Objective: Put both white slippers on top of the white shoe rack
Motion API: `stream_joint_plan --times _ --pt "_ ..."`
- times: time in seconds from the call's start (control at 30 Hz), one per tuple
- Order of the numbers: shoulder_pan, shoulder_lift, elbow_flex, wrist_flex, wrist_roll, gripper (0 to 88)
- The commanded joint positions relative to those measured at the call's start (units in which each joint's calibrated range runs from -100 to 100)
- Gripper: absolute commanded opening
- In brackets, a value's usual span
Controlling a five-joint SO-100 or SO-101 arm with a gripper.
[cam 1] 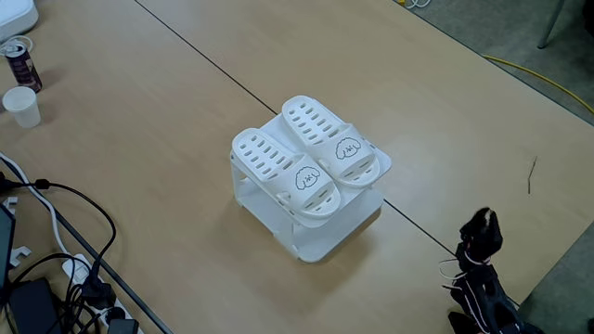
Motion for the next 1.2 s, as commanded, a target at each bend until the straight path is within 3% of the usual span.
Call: stream_joint_plan --times 0.0,0.27,0.33,1.17 --pt "-3.8 -0.8 0.3 -9.3 0.4 0.7" --pt "-22.6 -0.9 0.2 -33.6 0.4 0.7" --pt "-24.8 -0.9 0.2 -34.4 0.4 0.7" --pt "-25.3 -0.8 0.2 -34.2 0.4 0.7"
